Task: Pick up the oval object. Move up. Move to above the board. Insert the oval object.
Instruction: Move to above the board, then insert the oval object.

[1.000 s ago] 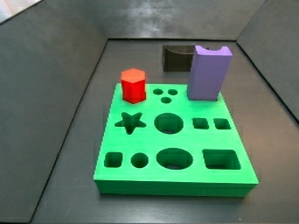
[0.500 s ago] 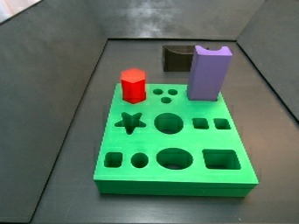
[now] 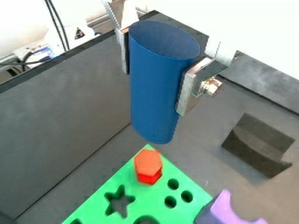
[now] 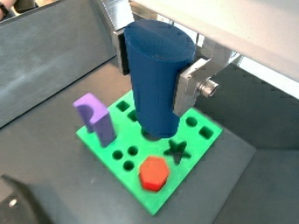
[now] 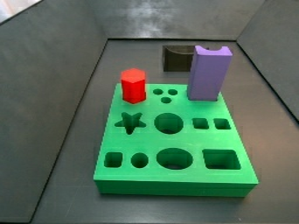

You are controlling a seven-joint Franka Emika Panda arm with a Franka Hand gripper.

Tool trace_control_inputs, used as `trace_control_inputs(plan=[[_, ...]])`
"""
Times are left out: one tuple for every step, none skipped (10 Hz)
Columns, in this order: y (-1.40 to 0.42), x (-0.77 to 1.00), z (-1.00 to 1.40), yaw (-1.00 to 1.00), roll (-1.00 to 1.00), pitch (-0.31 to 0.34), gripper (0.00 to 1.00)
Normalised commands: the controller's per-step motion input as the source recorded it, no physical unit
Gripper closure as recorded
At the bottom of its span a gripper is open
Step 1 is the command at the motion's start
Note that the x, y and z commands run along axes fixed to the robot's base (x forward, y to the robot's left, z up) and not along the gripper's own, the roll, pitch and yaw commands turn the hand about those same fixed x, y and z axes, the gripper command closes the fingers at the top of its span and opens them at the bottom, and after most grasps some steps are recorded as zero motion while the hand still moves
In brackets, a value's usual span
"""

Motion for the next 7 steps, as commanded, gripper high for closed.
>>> trace_control_inputs(plan=[[-0.25, 0.12, 0.04, 0.01, 0.03, 0.091, 1.00], [-0.07, 0.00, -0.15, 0.00, 0.00, -0.024, 1.00], [-0.25, 0.00, -0.36, 0.00, 0.00, -0.113, 1.00], [-0.60, 0.41, -0.45, 0.00, 0.03, -0.050, 1.00], [-0.66, 0.41, -0.48, 0.00, 0.09, -0.077, 1.00], [-0.63, 0.51, -0.50, 0.00, 0.13, -0.059, 1.00], [-0.68, 0.39, -0.53, 0.00, 0.21, -0.111, 1.00]])
